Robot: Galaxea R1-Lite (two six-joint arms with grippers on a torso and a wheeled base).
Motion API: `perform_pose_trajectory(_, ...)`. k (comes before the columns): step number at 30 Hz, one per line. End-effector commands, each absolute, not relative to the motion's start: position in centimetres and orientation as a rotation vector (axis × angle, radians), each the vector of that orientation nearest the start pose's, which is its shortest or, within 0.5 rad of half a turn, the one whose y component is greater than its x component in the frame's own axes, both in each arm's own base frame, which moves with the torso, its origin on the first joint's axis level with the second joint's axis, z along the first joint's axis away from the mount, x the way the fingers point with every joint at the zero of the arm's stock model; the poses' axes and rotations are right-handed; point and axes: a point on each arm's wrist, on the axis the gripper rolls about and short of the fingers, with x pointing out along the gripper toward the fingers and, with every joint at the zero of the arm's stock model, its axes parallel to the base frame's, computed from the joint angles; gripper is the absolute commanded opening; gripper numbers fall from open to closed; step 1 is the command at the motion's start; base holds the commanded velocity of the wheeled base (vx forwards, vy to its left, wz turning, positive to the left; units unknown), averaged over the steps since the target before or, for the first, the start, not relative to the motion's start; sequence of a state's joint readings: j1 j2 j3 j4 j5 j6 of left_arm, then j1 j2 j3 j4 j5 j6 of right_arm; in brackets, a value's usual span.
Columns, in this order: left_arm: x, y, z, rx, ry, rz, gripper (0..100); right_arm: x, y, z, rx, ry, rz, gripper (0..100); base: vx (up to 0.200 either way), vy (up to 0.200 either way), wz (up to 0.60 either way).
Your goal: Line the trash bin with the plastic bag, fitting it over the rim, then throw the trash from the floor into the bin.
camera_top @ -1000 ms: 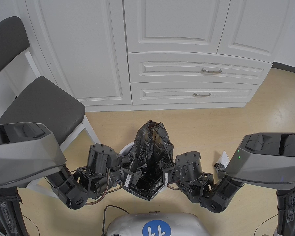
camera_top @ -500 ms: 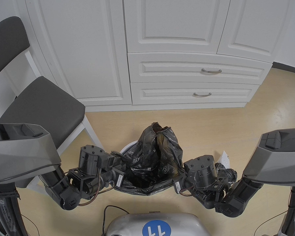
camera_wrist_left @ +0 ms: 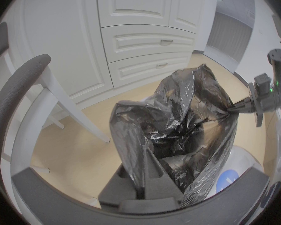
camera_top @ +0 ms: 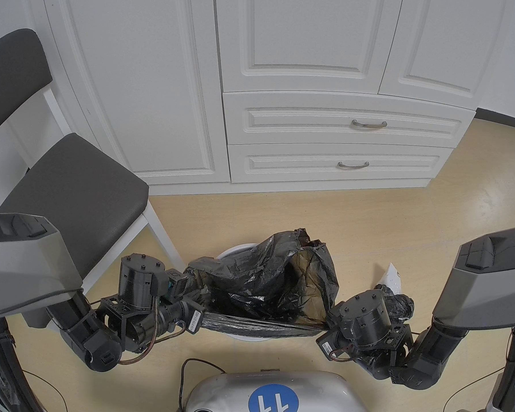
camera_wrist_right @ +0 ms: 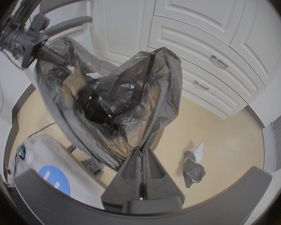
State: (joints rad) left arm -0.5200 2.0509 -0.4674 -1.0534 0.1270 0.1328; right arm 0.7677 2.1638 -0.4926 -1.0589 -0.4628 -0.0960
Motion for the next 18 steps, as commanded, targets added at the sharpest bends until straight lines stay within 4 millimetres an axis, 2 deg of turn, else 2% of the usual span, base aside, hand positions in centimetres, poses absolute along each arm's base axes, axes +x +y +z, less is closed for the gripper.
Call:
perform_pose_trajectory(1, 25.7, -14.3, 3.3, 0.333, 0.504, -0.430, 0, 21.9, 20.7, 0.4, -0.480, 0.511, 0.345, 0, 0.000, 0.000, 0.00)
perform_pose_trajectory(4, 25.8, -14.4, 2.5, 0.342, 0.527, -0.435, 0, 21.5, 21.0, -0.2, -0.498, 0.526, 0.363, 0, 0.000, 0.000, 0.00)
perform_pose_trajectory(6, 26.1, -14.6, 1.0, 0.357, 0.566, -0.440, 0, 21.3, 21.4, -1.5, -0.513, 0.552, 0.376, 0, 0.000, 0.000, 0.00)
perform_pose_trajectory(9, 26.4, -15.0, -0.2, 0.361, 0.579, -0.445, 0, 21.5, 21.9, -2.6, -0.517, 0.562, 0.382, 0, 0.000, 0.000, 0.00)
perform_pose_trajectory(12, 26.5, -15.1, -1.0, 0.363, 0.578, -0.447, 0, 21.6, 22.1, -3.1, -0.506, 0.555, 0.382, 0, 0.000, 0.000, 0.00)
perform_pose_trajectory(15, 27.2, -15.4, -3.0, 0.359, 0.576, -0.443, 0, 22.3, 23.0, -4.8, -0.486, 0.533, 0.377, 0, 0.000, 0.000, 0.00)
perform_pose_trajectory(18, 27.8, -15.7, -4.0, 0.346, 0.560, -0.438, 0, 23.0, 23.3, -5.6, -0.467, 0.524, 0.365, 0, 0.000, 0.000, 0.00)
